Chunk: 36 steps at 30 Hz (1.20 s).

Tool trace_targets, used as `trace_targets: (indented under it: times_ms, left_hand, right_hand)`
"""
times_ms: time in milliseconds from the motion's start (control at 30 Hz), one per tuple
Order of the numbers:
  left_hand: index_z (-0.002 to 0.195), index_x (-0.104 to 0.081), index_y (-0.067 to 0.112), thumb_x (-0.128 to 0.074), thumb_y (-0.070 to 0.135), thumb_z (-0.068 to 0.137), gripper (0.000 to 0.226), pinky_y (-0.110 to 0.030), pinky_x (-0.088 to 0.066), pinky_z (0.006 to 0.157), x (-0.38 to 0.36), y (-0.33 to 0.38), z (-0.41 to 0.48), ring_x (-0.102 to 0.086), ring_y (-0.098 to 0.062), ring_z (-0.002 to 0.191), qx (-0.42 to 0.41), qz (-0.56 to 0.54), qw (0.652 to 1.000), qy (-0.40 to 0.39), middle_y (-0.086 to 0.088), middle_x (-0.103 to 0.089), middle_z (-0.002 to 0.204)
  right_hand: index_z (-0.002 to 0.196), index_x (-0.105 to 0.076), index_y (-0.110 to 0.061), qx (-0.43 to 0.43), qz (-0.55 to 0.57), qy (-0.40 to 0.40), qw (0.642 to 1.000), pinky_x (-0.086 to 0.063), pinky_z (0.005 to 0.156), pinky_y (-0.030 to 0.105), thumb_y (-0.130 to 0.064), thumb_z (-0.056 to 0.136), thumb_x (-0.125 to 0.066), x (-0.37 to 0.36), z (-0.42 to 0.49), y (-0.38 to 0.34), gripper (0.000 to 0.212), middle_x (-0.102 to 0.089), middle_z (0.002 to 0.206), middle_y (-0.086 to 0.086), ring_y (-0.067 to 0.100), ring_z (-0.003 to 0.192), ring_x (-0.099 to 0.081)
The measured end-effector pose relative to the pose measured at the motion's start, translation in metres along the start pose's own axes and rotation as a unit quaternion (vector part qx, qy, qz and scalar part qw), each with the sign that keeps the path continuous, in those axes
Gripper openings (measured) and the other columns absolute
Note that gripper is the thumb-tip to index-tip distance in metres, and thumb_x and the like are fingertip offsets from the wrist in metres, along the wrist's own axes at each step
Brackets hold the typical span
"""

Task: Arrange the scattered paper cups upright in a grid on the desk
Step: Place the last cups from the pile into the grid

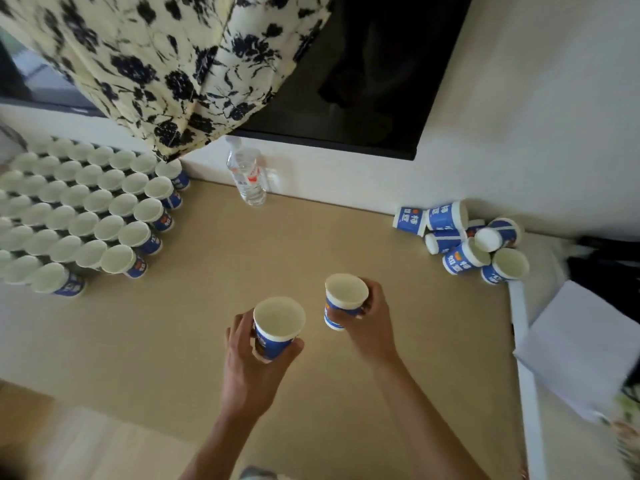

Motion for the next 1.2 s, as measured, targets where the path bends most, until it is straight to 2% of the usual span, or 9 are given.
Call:
trace_targets:
  times_ms: [100,233,400,533,633,733,900,1033,1200]
  left_hand:
    - [0.113,-0.055,0.041,-0.09,0.032,0.062,0.062,-0.024,-0.042,0.076,0.022,-0.003,-0.015,-0.054,-0.014,0.101,-0.007,0.005,0.999,0.045,0.021,-0.058,0.106]
    - [0.114,-0.057,0.038,-0.092,0.025,0.064,0.062,-0.031,-0.049,0.08,0.058,-0.018,-0.025,-0.059,-0.014,0.103,0.009,-0.016,0.997,0.081,0.018,-0.064,0.109]
    - [0.112,-0.059,0.039,-0.09,0.023,0.067,0.056,-0.035,-0.053,0.083,0.12,-0.044,-0.036,-0.062,-0.011,0.101,0.0,-0.044,0.993,0.106,0.018,-0.067,0.104]
    - [0.109,-0.06,0.036,-0.089,0.023,0.068,0.052,-0.039,-0.053,0.083,0.187,-0.076,-0.045,-0.063,-0.008,0.097,0.0,-0.067,0.987,0.148,0.016,-0.068,0.101]
    - [0.111,-0.058,0.04,-0.088,0.03,0.066,0.055,-0.033,-0.05,0.08,0.233,-0.098,-0.047,-0.062,-0.007,0.098,-0.007,-0.082,0.982,0.172,0.018,-0.068,0.103]
    - [0.114,-0.055,0.041,-0.09,0.023,0.067,0.062,-0.023,-0.046,0.076,0.275,-0.12,-0.048,-0.061,-0.003,0.102,-0.013,-0.09,0.98,0.18,0.021,-0.066,0.106]
    - [0.116,-0.05,0.04,-0.09,0.026,0.067,0.065,-0.011,-0.043,0.075,0.339,-0.146,-0.049,-0.06,-0.002,0.105,-0.013,-0.087,0.979,0.183,0.02,-0.065,0.11]
    - [0.115,-0.052,0.036,-0.089,0.025,0.068,0.061,-0.015,-0.043,0.075,0.377,-0.155,-0.042,-0.06,-0.003,0.105,-0.022,-0.087,0.98,0.177,0.021,-0.066,0.108]
    - [0.114,-0.054,0.035,-0.089,0.023,0.068,0.059,-0.019,-0.044,0.077,0.405,-0.17,-0.012,-0.06,-0.001,0.104,-0.022,-0.097,0.981,0.167,0.019,-0.067,0.107]
  right_hand:
    - [0.114,-0.058,-0.021,0.028,0.009,-0.025,0.999,-0.053,0.075,0.02,0.003,0.067,-0.086,-0.016,-0.014,-0.011,0.059,-0.069,0.108,-0.004,0.012,0.094,-0.068]
    - [0.114,-0.059,-0.024,0.052,0.009,-0.06,0.997,-0.055,0.081,0.027,-0.006,0.065,-0.087,-0.051,-0.045,-0.015,0.06,-0.07,0.108,-0.008,0.013,0.099,-0.068]
    - [0.115,-0.06,-0.027,0.069,-0.002,-0.079,0.994,-0.054,0.082,0.029,-0.017,0.058,-0.086,-0.113,-0.094,-0.01,0.063,-0.069,0.109,-0.01,0.013,0.102,-0.067]
    - [0.113,-0.06,-0.027,0.076,0.001,-0.087,0.993,-0.055,0.076,0.026,-0.022,0.051,-0.085,-0.183,-0.142,-0.01,0.067,-0.068,0.108,-0.01,0.011,0.1,-0.067]
    - [0.113,-0.061,-0.028,0.099,-0.014,-0.106,0.989,-0.056,0.079,0.029,-0.033,0.05,-0.087,-0.235,-0.174,-0.007,0.069,-0.068,0.109,-0.01,0.012,0.101,-0.067]
    - [0.115,-0.06,-0.029,0.103,-0.018,-0.117,0.988,-0.058,0.083,0.035,-0.041,0.046,-0.087,-0.281,-0.199,-0.001,0.075,-0.067,0.111,-0.011,0.014,0.104,-0.065]
    - [0.114,-0.059,-0.03,0.105,-0.011,-0.113,0.988,-0.055,0.077,0.028,-0.043,0.044,-0.088,-0.34,-0.224,0.004,0.077,-0.066,0.11,-0.014,0.013,0.105,-0.064]
    - [0.114,-0.06,-0.03,0.105,-0.014,-0.105,0.989,-0.056,0.079,0.033,-0.042,0.046,-0.087,-0.371,-0.231,0.004,0.074,-0.067,0.113,-0.01,0.014,0.106,-0.064]
    - [0.112,-0.06,-0.029,0.094,-0.002,-0.084,0.992,-0.055,0.077,0.03,-0.038,0.047,-0.086,-0.41,-0.214,0.005,0.071,-0.068,0.111,-0.005,0.016,0.104,-0.067]
Point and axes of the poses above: each hand's wrist, its own z-axis towards the middle knuckle, its own x-axis out of the back of the hand, y = z × x, the point moved 2 cm from there along z, towards the middle knuckle
